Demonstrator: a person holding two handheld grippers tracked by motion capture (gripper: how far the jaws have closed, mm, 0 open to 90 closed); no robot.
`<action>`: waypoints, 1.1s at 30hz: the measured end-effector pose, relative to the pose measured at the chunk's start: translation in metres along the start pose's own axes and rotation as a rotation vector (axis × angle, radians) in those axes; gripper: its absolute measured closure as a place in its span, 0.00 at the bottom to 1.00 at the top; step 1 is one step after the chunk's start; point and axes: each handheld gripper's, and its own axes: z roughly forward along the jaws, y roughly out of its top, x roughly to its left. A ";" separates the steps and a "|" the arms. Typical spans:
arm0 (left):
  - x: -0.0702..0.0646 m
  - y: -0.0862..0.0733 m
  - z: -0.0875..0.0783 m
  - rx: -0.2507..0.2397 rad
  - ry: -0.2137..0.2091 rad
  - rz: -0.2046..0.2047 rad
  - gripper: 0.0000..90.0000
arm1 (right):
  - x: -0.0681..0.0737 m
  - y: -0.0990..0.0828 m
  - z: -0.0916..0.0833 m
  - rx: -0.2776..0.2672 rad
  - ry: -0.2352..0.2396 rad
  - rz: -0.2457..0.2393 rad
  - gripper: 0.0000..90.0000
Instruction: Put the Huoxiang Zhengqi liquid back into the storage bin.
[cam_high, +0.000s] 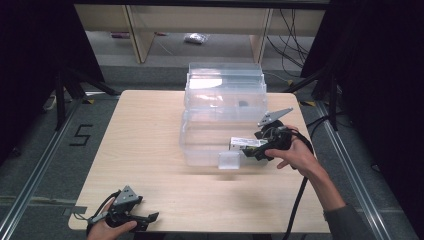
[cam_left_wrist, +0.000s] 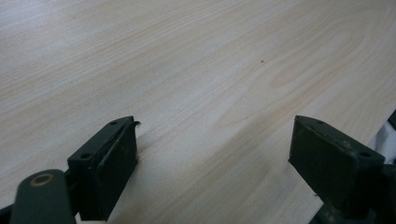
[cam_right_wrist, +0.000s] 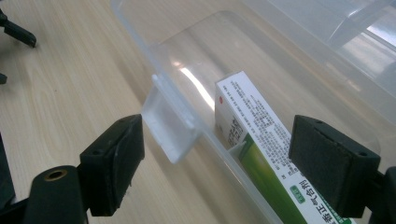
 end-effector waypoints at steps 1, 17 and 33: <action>0.000 0.000 0.000 0.001 0.000 0.000 0.16 | 0.001 -0.001 0.000 -0.004 0.008 -0.003 0.21; 0.000 0.000 0.000 0.001 0.001 -0.001 0.16 | 0.011 -0.014 -0.006 -0.077 -0.011 0.005 0.21; 0.000 0.000 0.000 0.000 0.003 0.000 0.16 | 0.026 -0.029 -0.010 -0.100 -0.004 -0.005 0.20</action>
